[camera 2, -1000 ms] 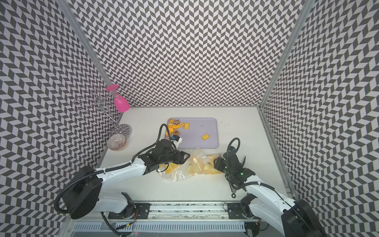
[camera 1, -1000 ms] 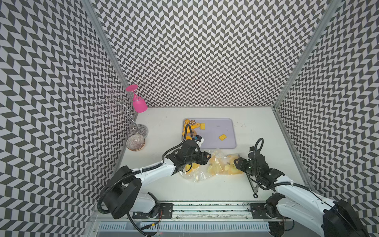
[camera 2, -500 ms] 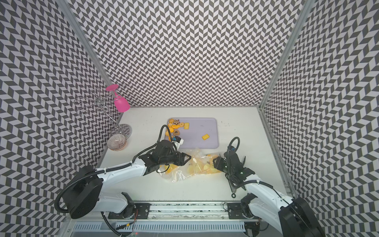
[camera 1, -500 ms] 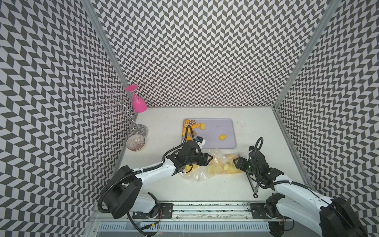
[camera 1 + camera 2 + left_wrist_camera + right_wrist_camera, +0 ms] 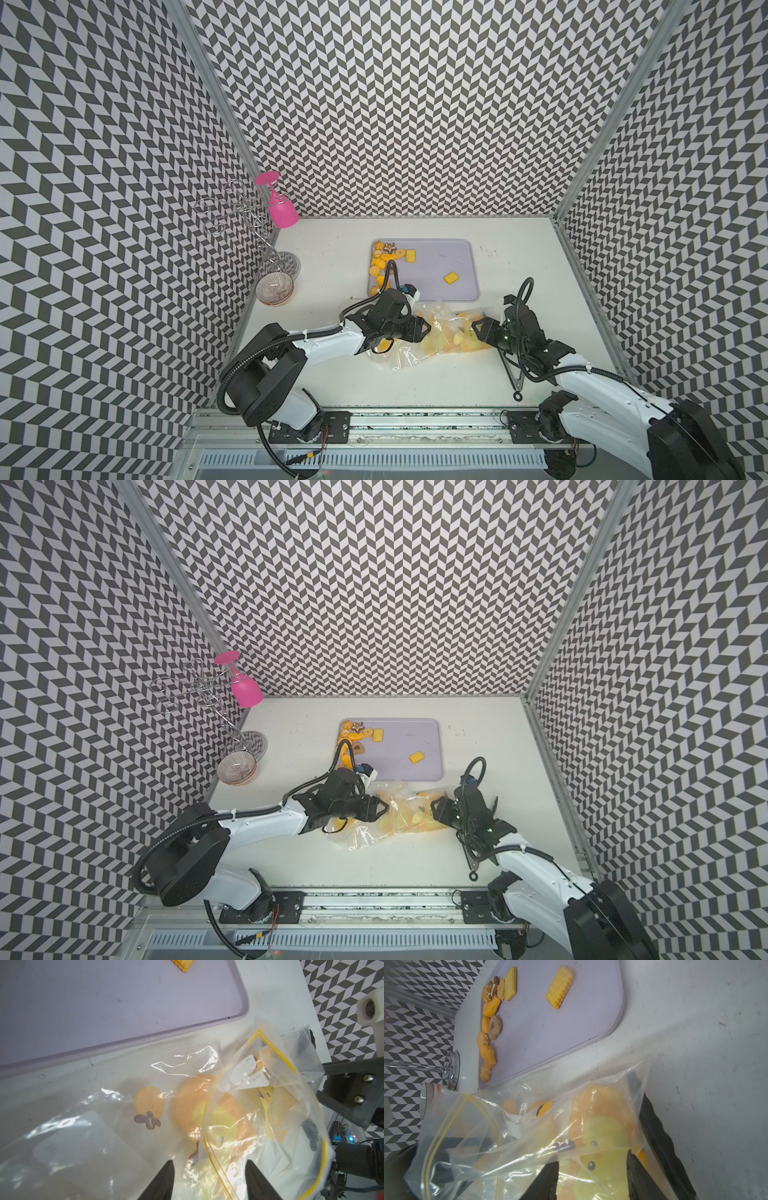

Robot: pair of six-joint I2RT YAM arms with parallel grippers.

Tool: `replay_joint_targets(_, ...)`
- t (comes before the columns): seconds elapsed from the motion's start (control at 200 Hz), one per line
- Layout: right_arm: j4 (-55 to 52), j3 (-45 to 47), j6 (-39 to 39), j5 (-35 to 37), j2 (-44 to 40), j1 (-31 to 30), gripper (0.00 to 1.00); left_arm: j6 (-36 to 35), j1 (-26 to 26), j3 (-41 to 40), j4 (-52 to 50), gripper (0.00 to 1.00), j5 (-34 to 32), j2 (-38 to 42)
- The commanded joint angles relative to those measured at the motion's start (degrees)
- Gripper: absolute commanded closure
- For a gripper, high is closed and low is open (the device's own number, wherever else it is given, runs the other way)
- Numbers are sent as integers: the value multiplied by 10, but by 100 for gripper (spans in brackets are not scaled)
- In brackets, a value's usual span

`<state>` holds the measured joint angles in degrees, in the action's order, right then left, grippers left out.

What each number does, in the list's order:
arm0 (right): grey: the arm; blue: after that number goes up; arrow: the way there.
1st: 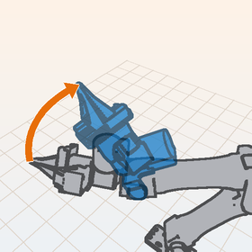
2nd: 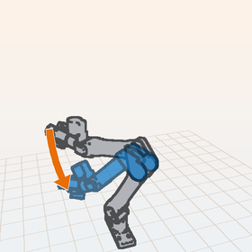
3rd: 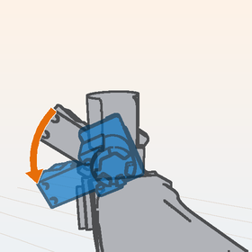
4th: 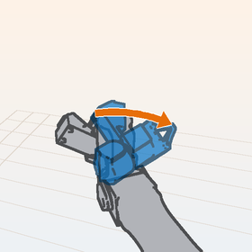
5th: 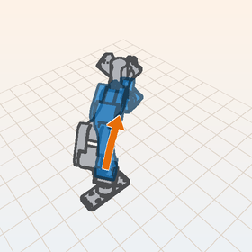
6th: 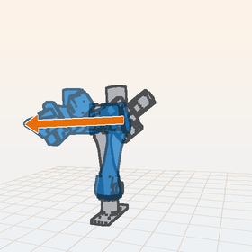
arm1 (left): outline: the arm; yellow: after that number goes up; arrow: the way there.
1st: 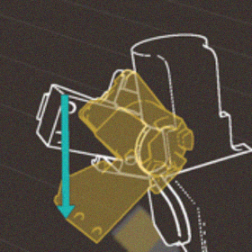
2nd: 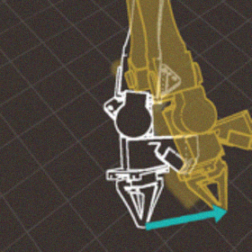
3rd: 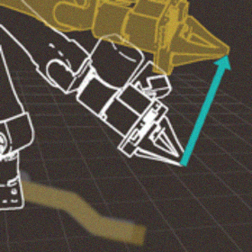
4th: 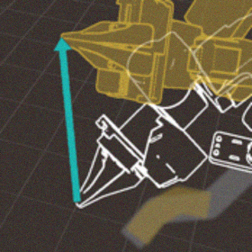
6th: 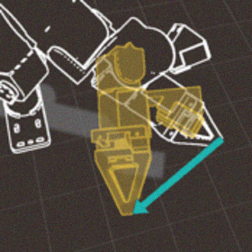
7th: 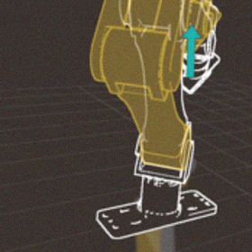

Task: Put the cookies into a resealable bag to prevent moisture
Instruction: Pick up the ziploc bag from the center of the board.

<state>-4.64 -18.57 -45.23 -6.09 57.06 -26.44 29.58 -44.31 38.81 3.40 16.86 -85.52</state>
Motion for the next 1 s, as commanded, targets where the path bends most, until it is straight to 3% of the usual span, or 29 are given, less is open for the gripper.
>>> replay_joint_targets(0.0,22,5,4,-5,4,5,49,0,-5,14,21,44,22,-6)
replay_joint_targets(0.12,22,5,5,-7,7,5,49,6,-5,14,32,36,39,-15)
replay_joint_targets(0.23,23,4,6,-9,9,5,49,12,-5,12,49,35,59,-20)
replay_joint_targets(0.636,21,4,7,-10,9,6,49,38,-5,5,104,57,103,-15)
replay_joint_targets(0.811,21,6,5,-10,7,7,49,39,-5,-1,107,59,102,-19)
replay_joint_targets(0.996,19,6,6,-13,6,7,50,44,-5,-12,112,74,93,-14)
